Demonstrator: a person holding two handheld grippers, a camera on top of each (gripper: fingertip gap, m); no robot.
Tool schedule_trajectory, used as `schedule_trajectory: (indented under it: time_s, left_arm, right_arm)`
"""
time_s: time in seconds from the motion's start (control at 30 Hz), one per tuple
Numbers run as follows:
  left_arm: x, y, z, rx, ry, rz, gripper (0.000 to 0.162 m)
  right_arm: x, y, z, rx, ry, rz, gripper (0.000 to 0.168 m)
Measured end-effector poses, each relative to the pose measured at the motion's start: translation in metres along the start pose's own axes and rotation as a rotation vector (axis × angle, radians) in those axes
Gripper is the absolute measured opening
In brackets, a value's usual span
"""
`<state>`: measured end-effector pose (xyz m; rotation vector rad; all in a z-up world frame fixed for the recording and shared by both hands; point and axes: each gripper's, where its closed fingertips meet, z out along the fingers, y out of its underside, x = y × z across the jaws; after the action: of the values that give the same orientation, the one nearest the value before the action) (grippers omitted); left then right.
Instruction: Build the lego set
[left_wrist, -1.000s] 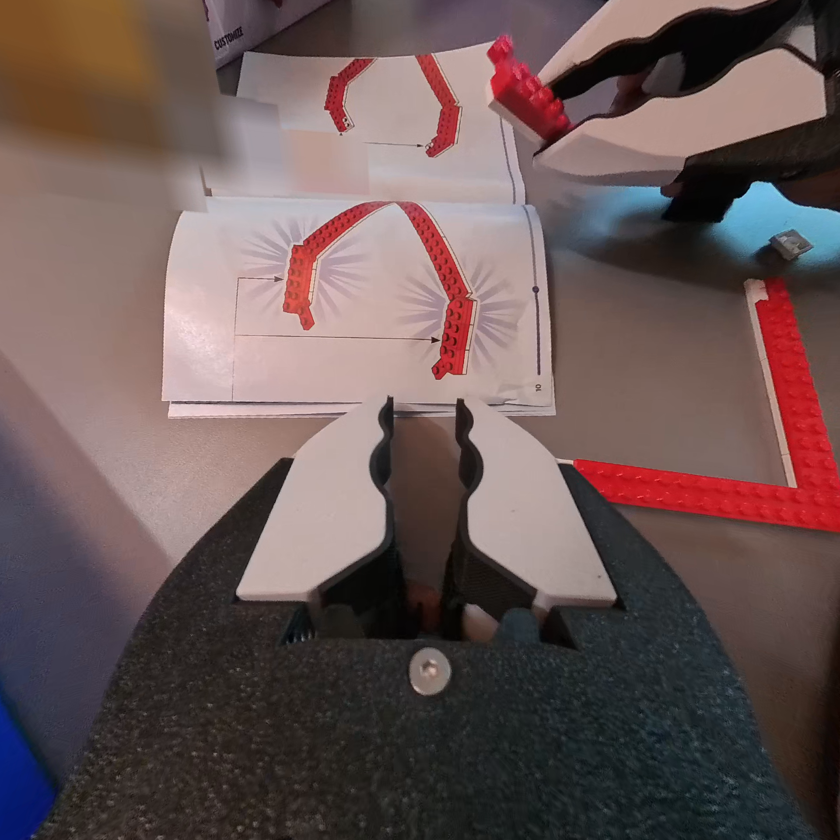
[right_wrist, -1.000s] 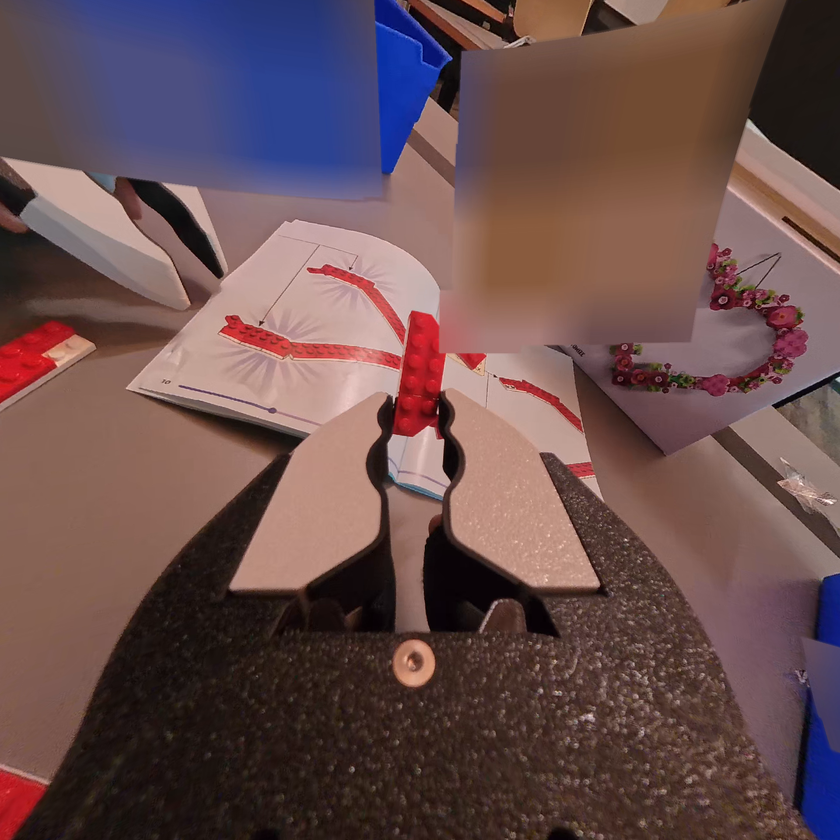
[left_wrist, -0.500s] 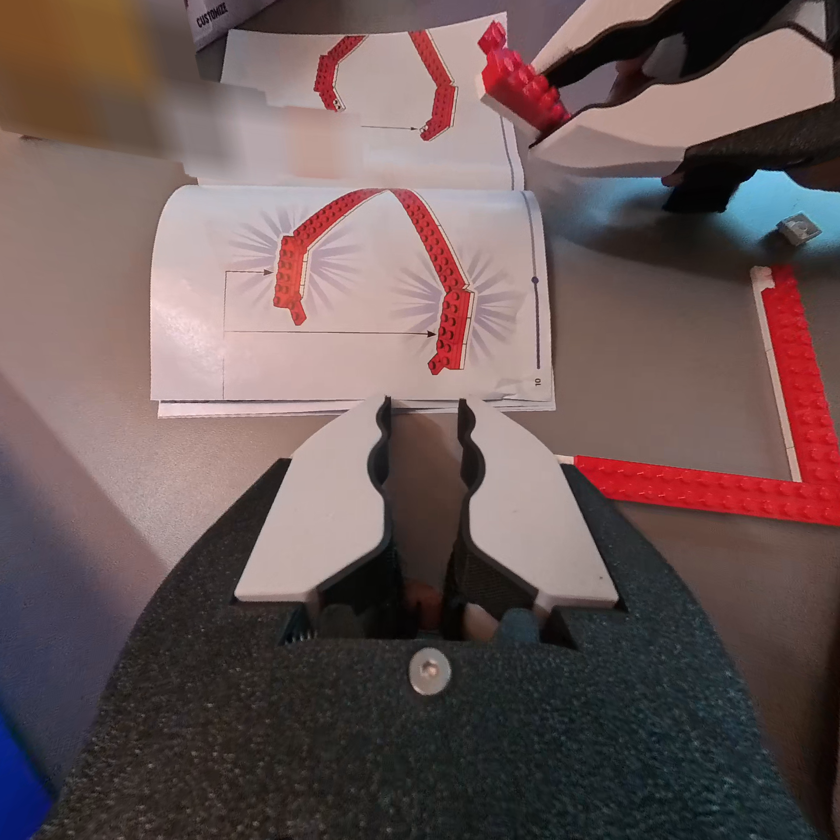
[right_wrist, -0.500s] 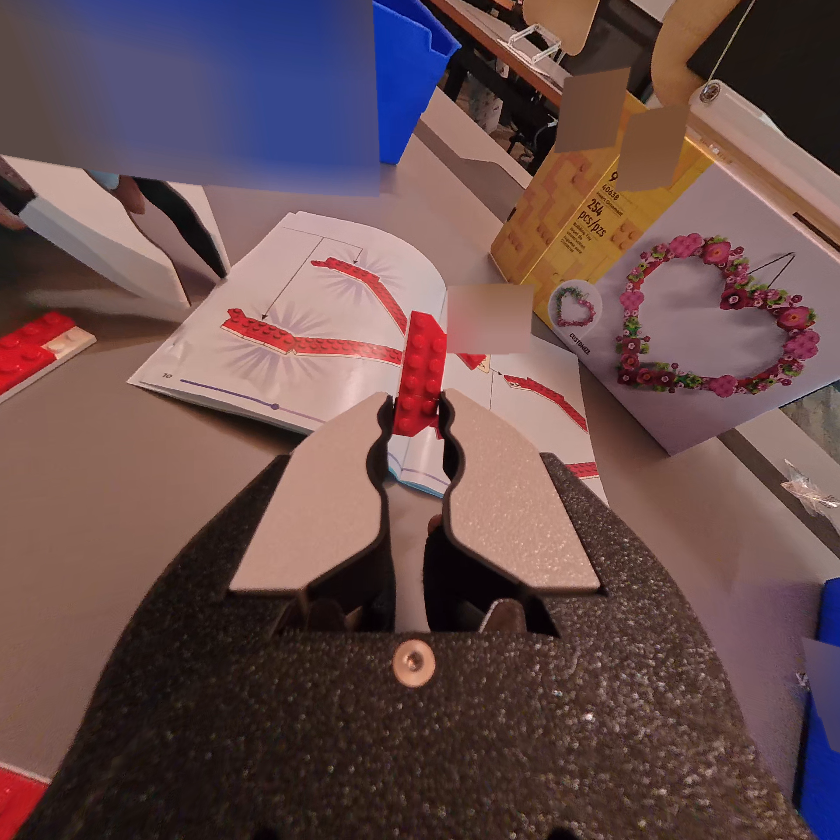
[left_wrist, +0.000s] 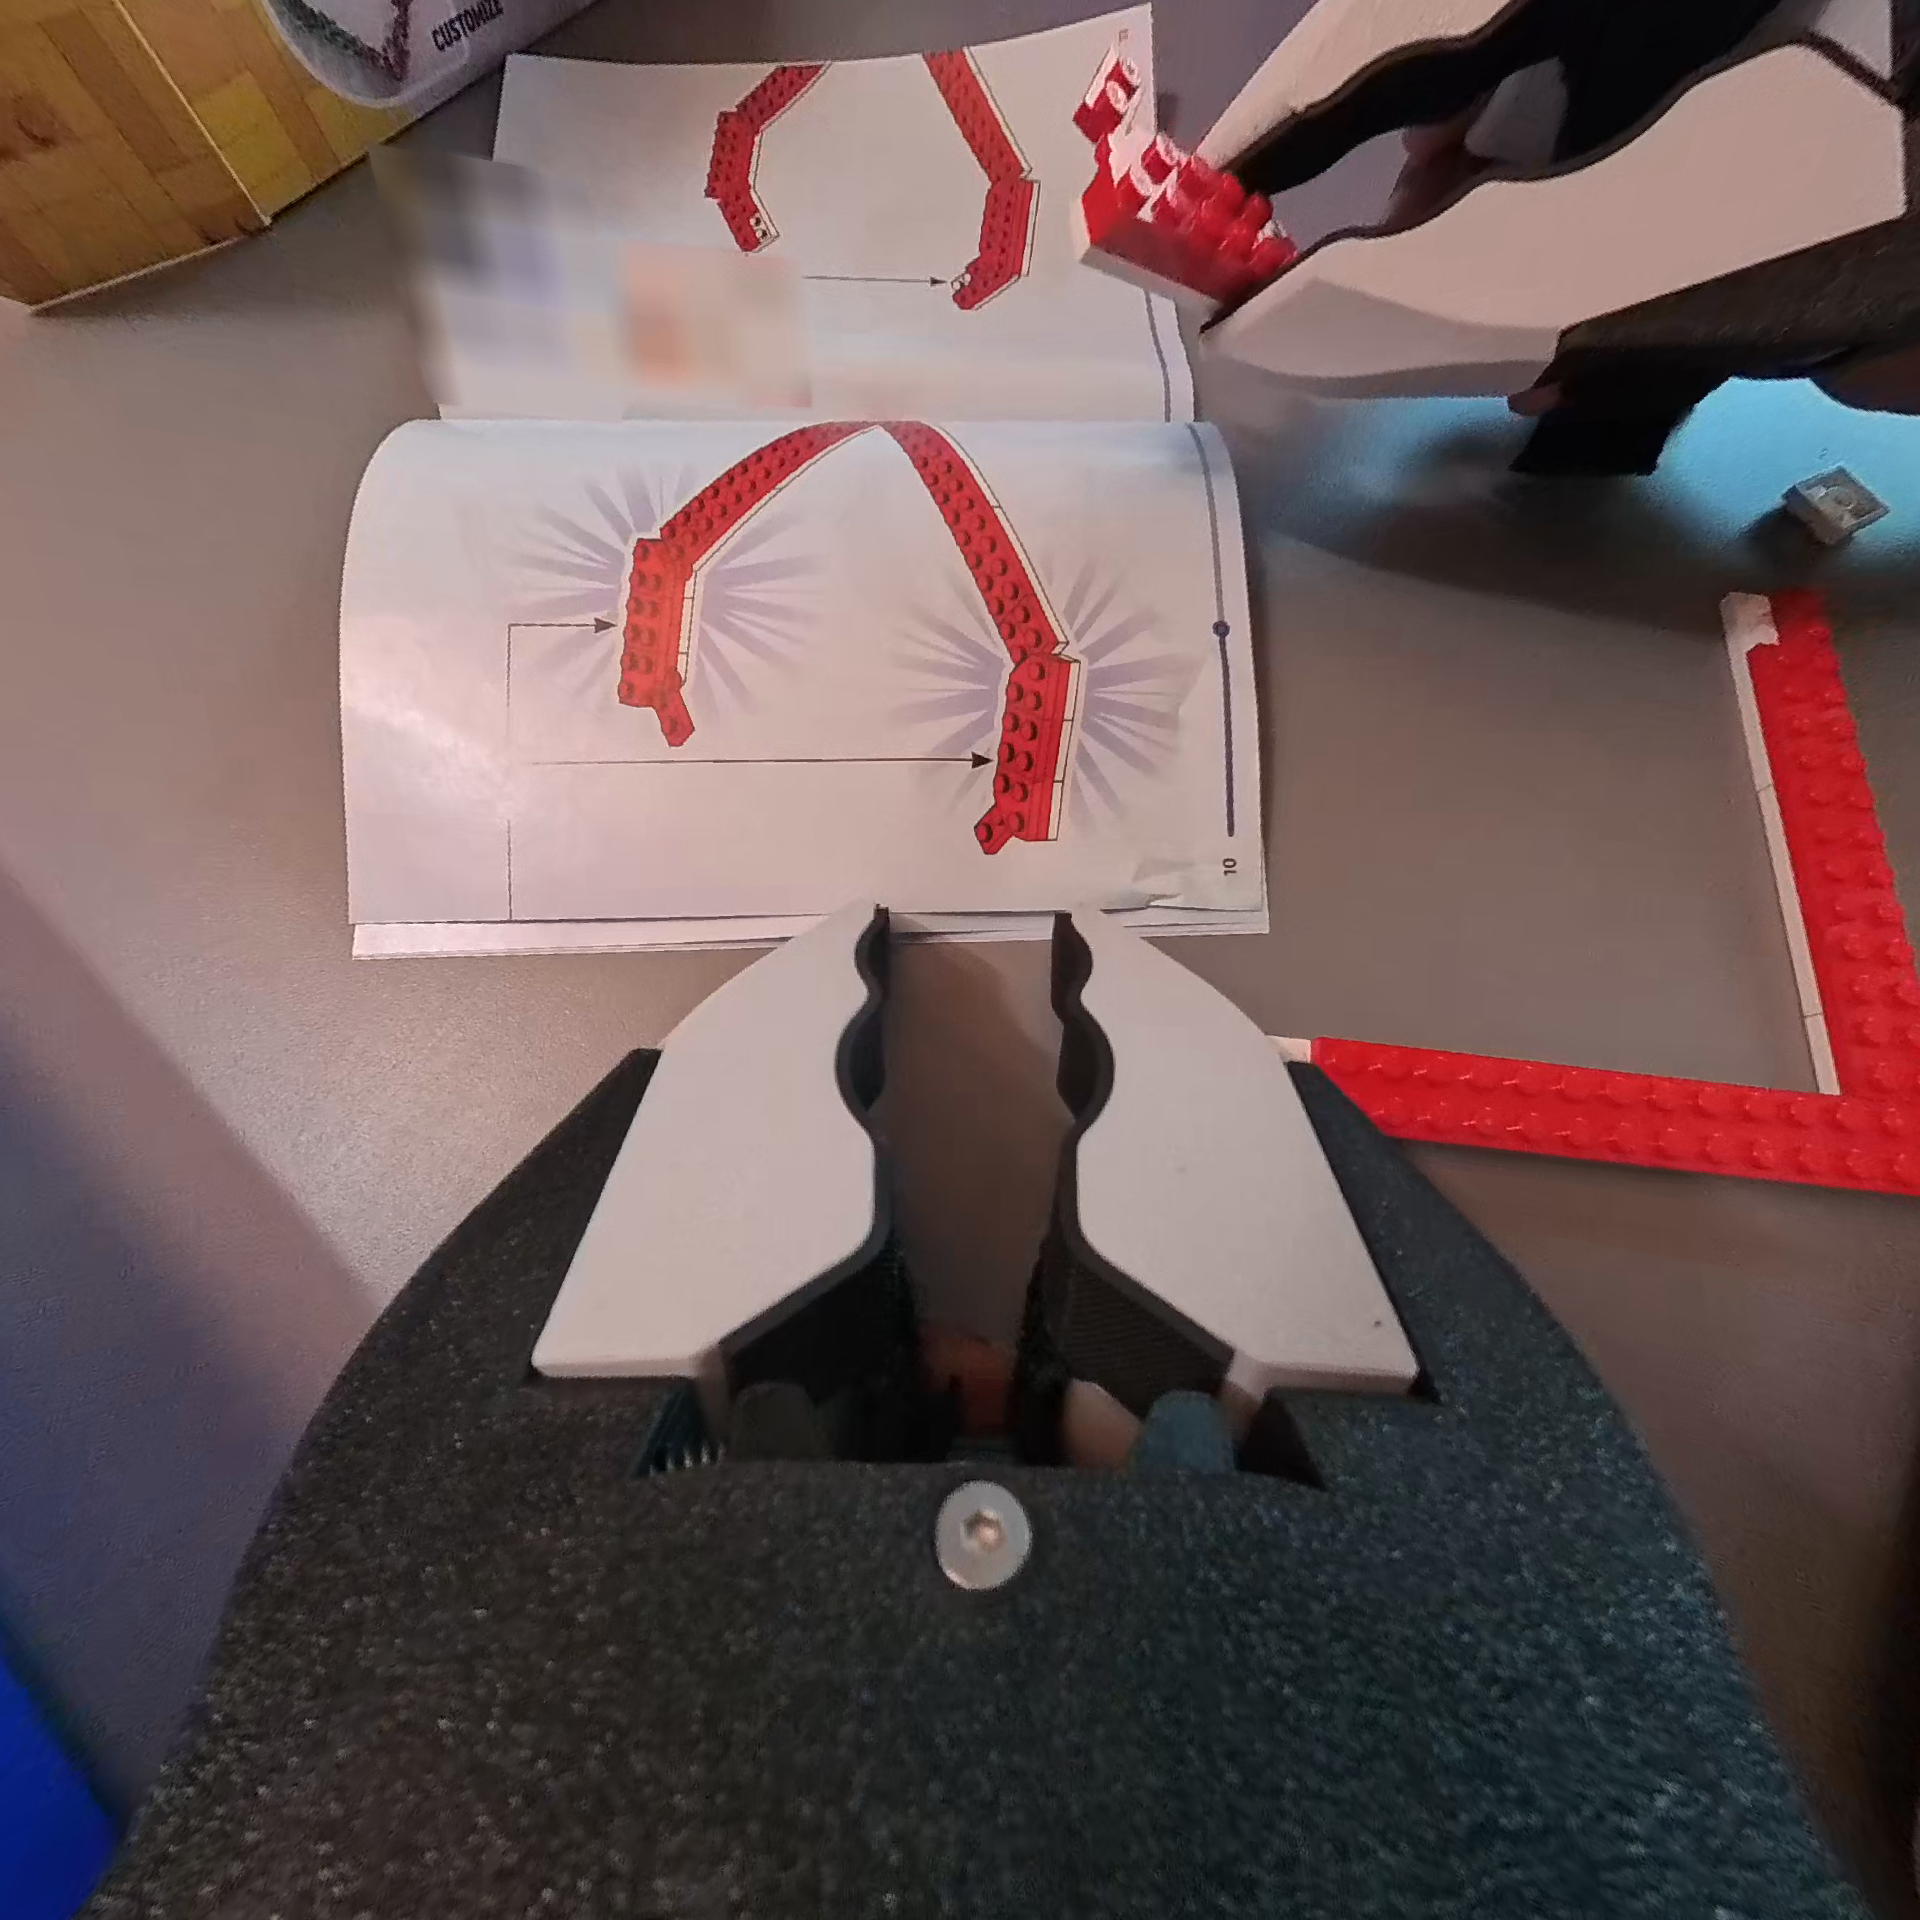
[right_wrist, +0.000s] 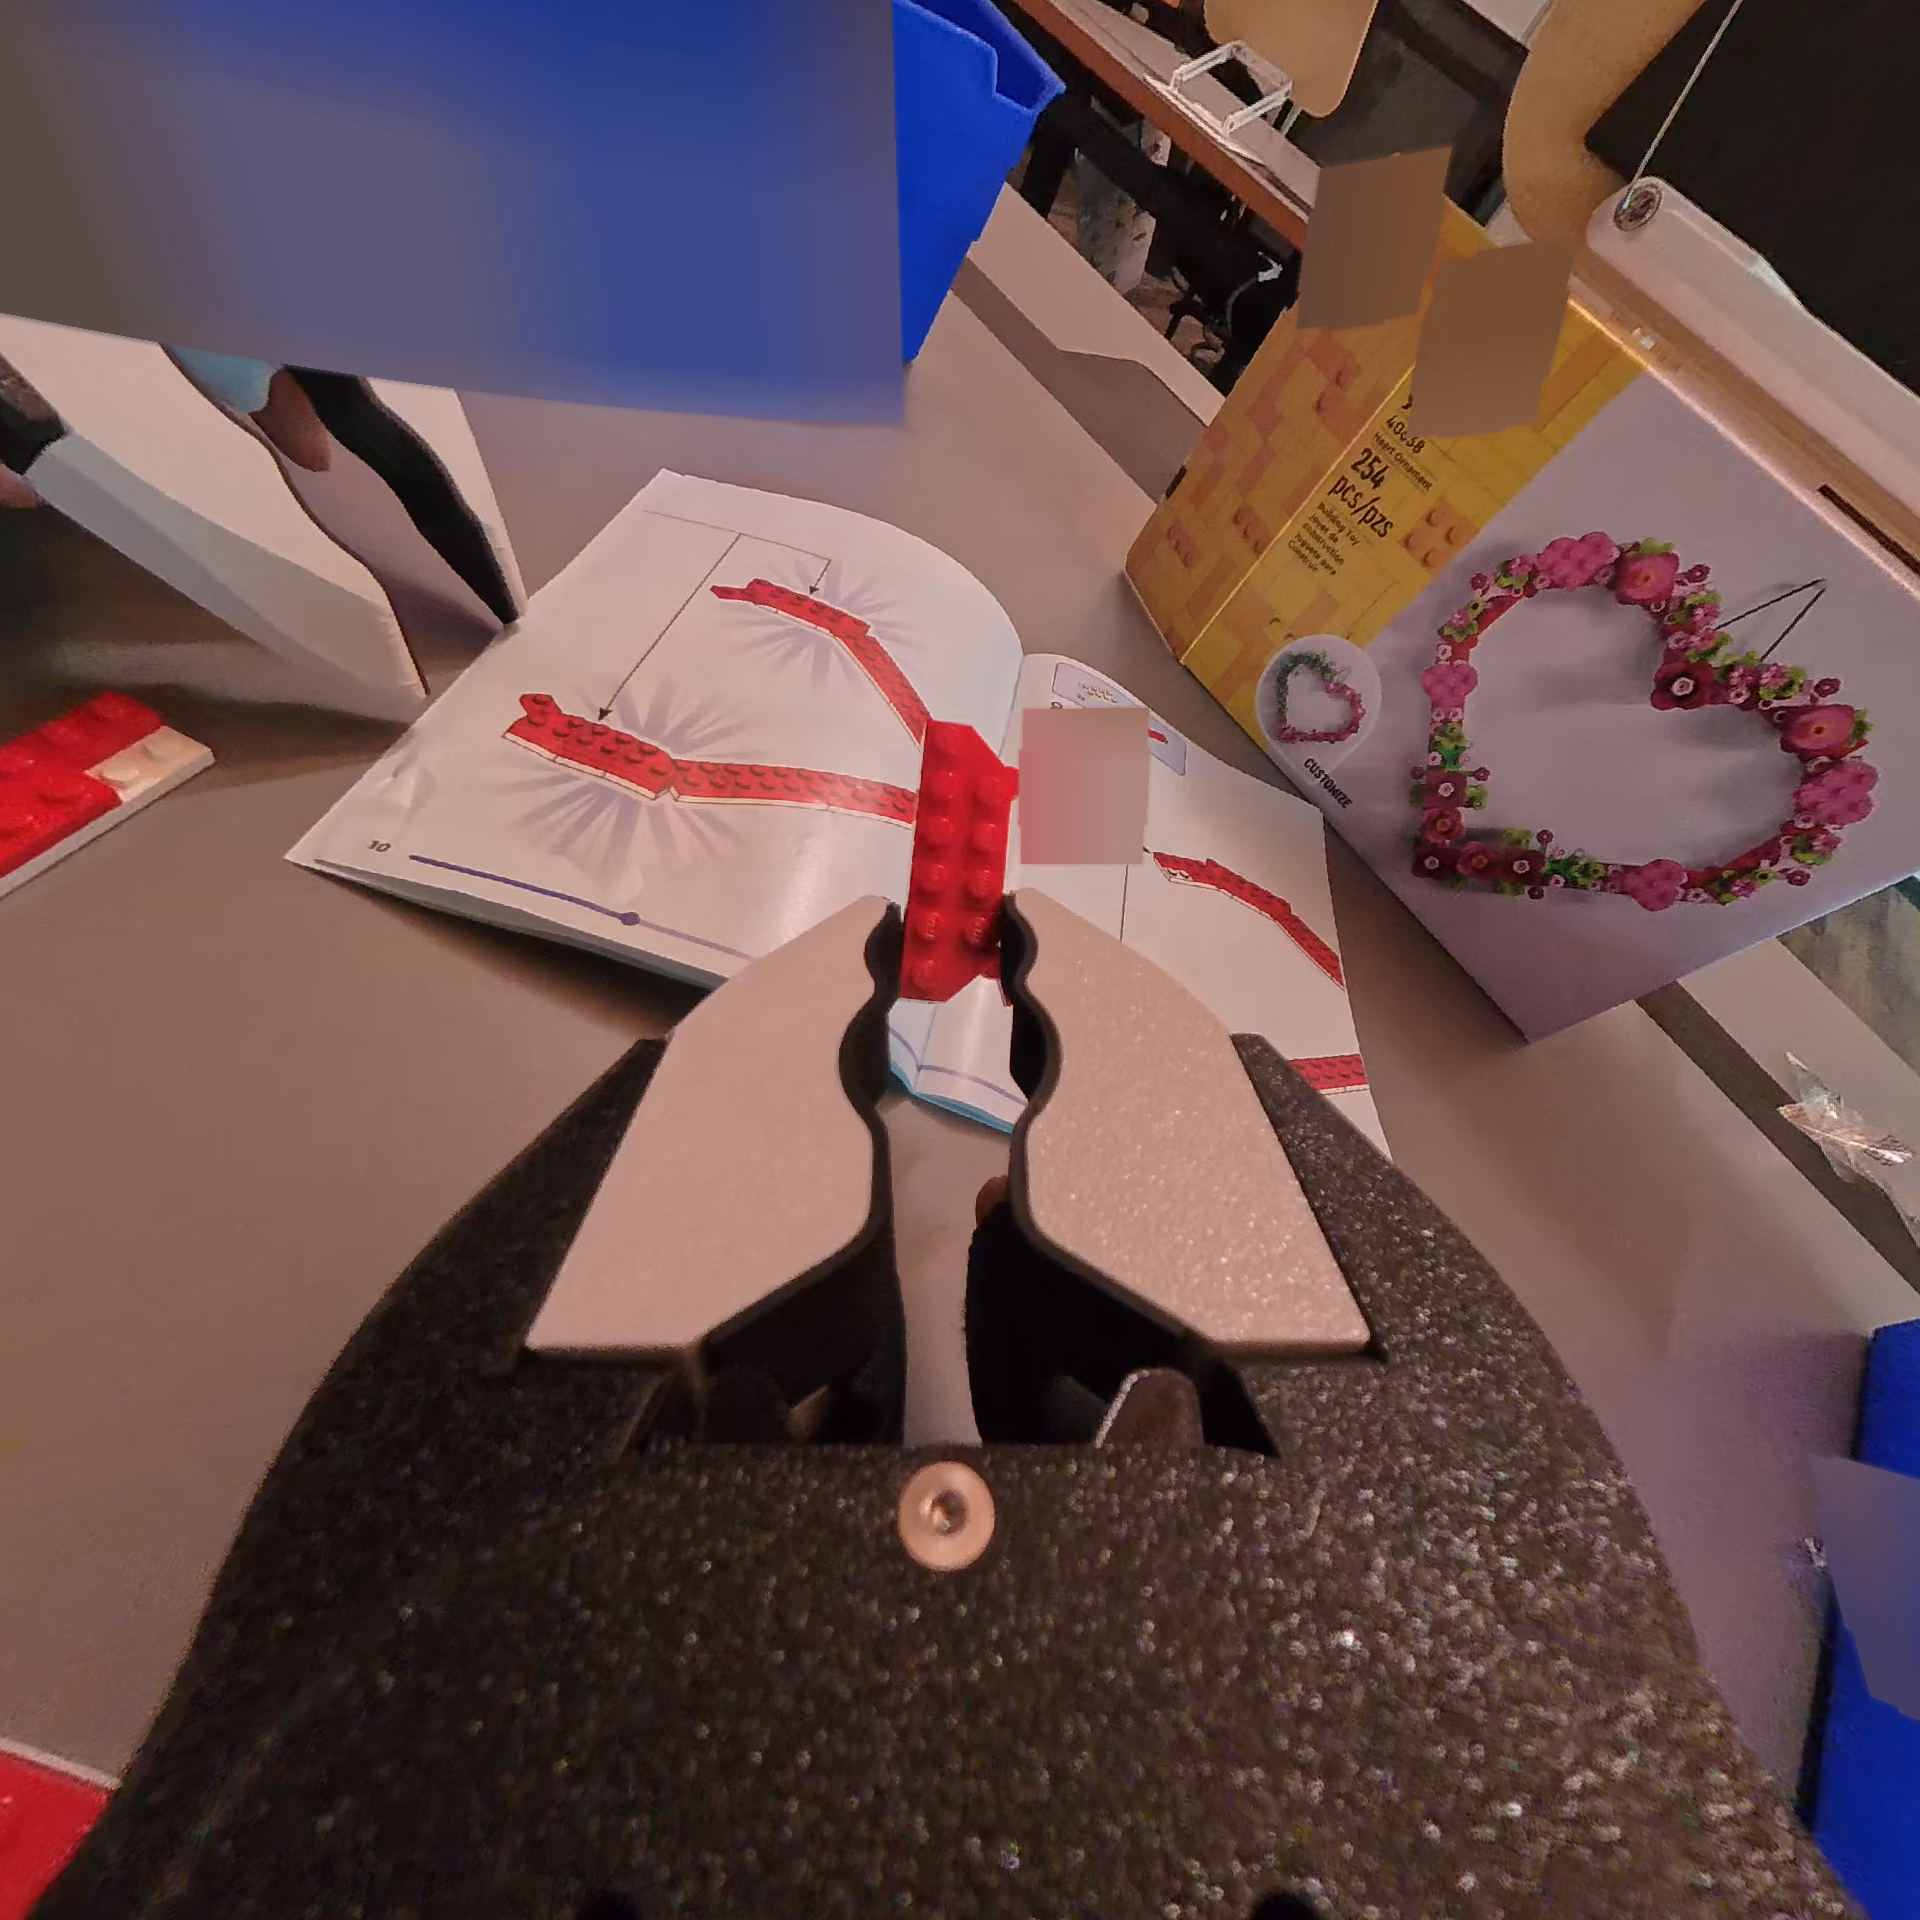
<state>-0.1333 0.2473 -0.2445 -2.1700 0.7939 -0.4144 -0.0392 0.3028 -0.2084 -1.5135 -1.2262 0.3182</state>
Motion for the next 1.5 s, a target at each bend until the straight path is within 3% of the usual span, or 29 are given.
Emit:
schedule_trajectory:
  time_s: [0.47,0.53,0.67,0.9,1.17,1.3,1.5]
  left_arm:
    - [-0.004,-0.011,-0.011,0.103,-0.003,-0.040,0.030]
    - [0.004,-0.022,-0.017,0.189,0.076,-0.088,0.028]
    - [0.029,-0.050,-0.037,0.364,0.393,-0.312,0.028]
    - [0.046,-0.045,-0.039,0.311,0.486,-0.324,0.033]
    - [0.067,-0.042,-0.037,0.266,0.654,-0.391,0.031]
    - [0.072,-0.042,-0.037,0.272,0.693,-0.385,0.016]
    - [0.068,-0.041,-0.036,0.276,0.707,-0.449,0.012]
  right_arm:
    - [-0.007,-0.002,-0.003,-0.006,-0.042,-0.048,0.018]
    - [-0.013,-0.012,-0.006,0.030,-0.070,-0.083,0.018]
    - [-0.039,-0.039,-0.014,0.139,-0.159,-0.200,0.018]
    - [-0.073,-0.047,-0.024,0.154,-0.212,-0.432,0.018]
    - [-0.089,-0.056,-0.025,0.230,-0.256,-0.473,0.018]
    - [-0.094,-0.054,-0.022,0.218,-0.256,-0.518,0.018]
    - [-0.094,-0.057,-0.023,0.232,-0.242,-0.505,0.018]
